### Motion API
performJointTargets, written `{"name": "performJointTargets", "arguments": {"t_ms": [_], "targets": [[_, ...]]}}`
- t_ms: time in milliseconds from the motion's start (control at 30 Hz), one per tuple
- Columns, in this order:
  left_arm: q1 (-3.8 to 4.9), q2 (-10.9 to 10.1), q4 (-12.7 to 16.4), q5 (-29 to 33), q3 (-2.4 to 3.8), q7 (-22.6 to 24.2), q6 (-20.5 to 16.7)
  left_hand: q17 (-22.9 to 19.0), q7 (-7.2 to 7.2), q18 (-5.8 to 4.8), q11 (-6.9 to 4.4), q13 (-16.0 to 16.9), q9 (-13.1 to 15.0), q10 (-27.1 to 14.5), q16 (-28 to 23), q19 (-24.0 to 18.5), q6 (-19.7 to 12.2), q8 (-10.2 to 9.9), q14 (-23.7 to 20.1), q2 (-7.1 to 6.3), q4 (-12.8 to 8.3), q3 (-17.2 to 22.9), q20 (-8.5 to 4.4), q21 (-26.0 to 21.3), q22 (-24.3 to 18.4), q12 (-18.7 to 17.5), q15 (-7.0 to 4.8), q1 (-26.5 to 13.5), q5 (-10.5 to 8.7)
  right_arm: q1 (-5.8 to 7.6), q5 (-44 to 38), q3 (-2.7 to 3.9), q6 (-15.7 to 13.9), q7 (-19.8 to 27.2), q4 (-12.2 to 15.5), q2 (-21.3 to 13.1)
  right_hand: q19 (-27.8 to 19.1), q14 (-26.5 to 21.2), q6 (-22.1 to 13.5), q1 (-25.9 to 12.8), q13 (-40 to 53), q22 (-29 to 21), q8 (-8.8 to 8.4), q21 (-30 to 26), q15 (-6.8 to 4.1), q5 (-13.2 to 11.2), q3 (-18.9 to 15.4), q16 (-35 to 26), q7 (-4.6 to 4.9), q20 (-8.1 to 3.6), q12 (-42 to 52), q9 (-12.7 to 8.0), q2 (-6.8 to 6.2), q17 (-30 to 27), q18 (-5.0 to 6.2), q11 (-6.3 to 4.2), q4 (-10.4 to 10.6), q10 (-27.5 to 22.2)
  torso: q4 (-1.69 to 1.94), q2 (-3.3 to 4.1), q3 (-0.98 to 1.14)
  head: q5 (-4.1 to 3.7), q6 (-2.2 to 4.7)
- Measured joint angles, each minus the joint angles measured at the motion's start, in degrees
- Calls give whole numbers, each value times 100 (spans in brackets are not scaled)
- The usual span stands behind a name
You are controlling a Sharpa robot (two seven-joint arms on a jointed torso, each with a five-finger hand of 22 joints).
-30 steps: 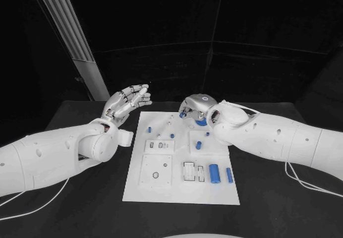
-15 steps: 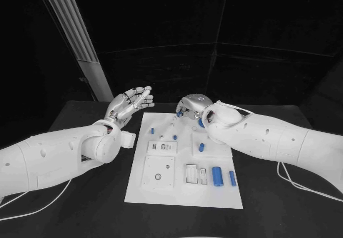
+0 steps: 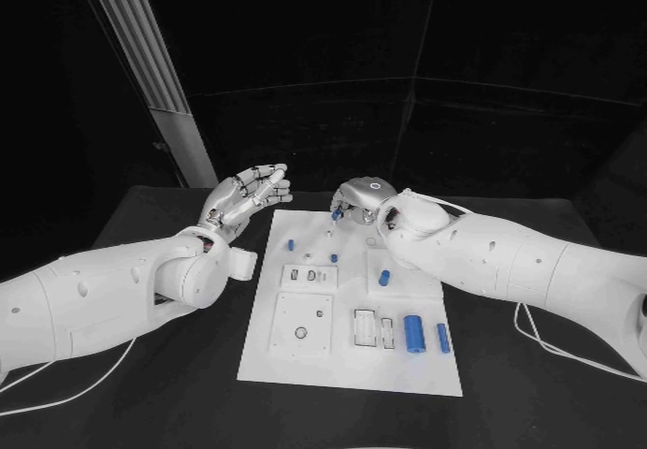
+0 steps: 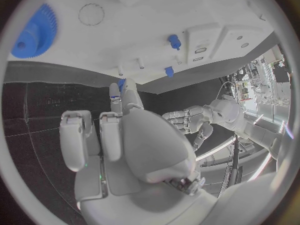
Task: Assemble the parts on the task board
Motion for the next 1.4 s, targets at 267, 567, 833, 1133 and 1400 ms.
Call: {"name": "performJointTargets", "arguments": {"t_ms": [267, 567, 833, 1133, 1400], "targets": [[6, 24, 1, 0, 0, 0, 1, 0, 0, 0, 0, 0, 0, 0, 0, 0, 0, 0, 0, 0, 0, 0, 0, 0, 0, 0, 0, 0, 0, 0, -2, 1, 67, 19, -157, 84, 0, 0, 3, 6, 0, 1, -11, 0, 0, 0, -1, 0, 11, 0, -24, -1, -7, 0, 0, 0, 0, 0, 4, 3, -1, 26, -32], [10, 25, -3, -1, 0, 0, 3, 0, 21, 0, 0, 0, 0, 0, 0, 0, -20, 0, 0, 31, 0, 0, 0, 0, 0, 0, 0, 31, 29, 0, -4, 1, 126, 34, -286, 148, 0, 0, 2, 6, 0, 1, -27, 0, 0, -12, -3, 0, 12, 0, -67, -7, -7, -1, 0, 0, 1, 0, -8, -1, -5, 35, -38], [12, 28, -1, -1, 0, 0, 5, 0, 21, 0, 0, 0, 0, 0, 0, 0, -20, 0, 0, 31, 0, 0, 0, 0, 0, 0, 0, 31, 29, 0, -5, 1, 167, 49, -377, 185, 0, 0, 1, 5, 0, 0, -44, 0, 0, -15, 14, 0, 12, 0, -74, -15, -8, -1, 0, 0, 19, 0, -9, -1, -5, 38, -61], [16, 28, 0, -1, 1, 0, 5, 0, 20, 0, 0, 0, 0, 0, 0, 0, -20, 0, 0, 30, 0, 0, 0, 0, 0, 0, 0, 31, 29, 0, -5, 1, 206, 77, -481, 278, 0, 0, -9, 22, 0, 0, -43, 0, 0, -16, 14, 0, 19, 0, -89, -22, -6, -2, 0, 0, 19, 0, -9, 2, -5, 39, -72], [21, 26, 6, -1, 1, 0, 5, 0, 20, 0, 0, 0, 0, 0, 0, 0, -20, 0, 0, 30, 0, 0, 0, 0, 0, 0, 0, 31, 28, 0, -5, 1, 238, 111, -608, 366, 0, 0, -12, 22, 0, 0, -38, 0, 0, -16, 10, 0, 18, 0, -89, -20, -6, -2, 0, 0, 22, 0, -7, 5, -8, 52, -86]]}}
